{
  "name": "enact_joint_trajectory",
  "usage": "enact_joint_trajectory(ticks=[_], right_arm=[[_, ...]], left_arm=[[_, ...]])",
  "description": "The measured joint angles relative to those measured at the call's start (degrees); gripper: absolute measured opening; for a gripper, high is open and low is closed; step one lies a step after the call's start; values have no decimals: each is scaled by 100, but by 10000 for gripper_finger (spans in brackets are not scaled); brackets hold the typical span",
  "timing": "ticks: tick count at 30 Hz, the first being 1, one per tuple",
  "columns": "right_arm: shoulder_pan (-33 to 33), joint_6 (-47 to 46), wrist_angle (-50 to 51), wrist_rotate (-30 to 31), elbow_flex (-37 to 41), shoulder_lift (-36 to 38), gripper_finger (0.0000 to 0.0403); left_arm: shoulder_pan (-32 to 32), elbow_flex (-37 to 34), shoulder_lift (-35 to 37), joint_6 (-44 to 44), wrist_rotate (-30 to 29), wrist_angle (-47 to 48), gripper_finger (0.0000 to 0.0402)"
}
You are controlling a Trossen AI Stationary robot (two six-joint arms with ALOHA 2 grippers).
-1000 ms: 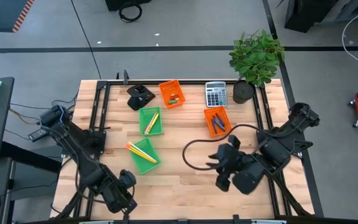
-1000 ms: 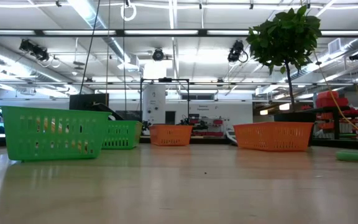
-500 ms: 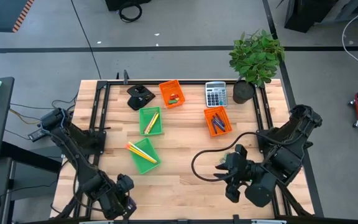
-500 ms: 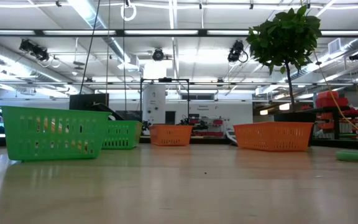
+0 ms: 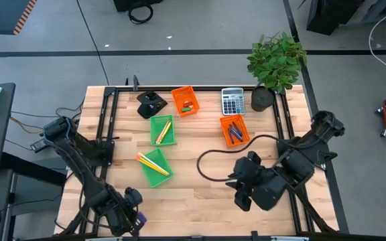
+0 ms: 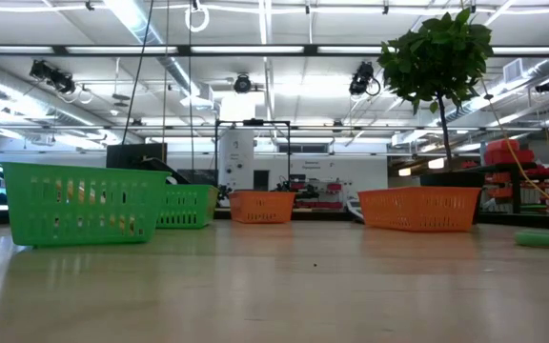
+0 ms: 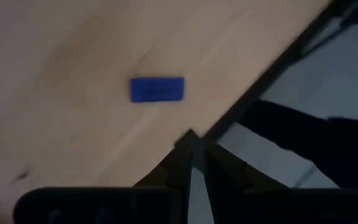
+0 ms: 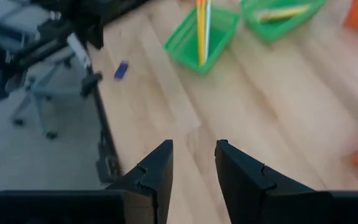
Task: Sort crayons/erasers/pens/pencils in bins
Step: Put the blue eraser into the top orange bin
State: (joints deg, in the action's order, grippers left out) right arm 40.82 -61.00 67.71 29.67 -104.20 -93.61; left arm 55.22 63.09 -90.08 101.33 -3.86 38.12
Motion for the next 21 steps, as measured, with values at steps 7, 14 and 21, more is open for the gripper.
enact_joint_trajectory(ticks=[7,14,21], right_arm=[[-323,640,-231,-678,13,-2,127],[-405,853,-276,-876,15,-2,127],[-304,613,-276,-877,15,-2,127]], left_arm=[[0,-840,0,-35,136,-2035,26],[0,-889,0,-38,135,-2070,31],[0,-889,0,-164,140,-2371,42]])
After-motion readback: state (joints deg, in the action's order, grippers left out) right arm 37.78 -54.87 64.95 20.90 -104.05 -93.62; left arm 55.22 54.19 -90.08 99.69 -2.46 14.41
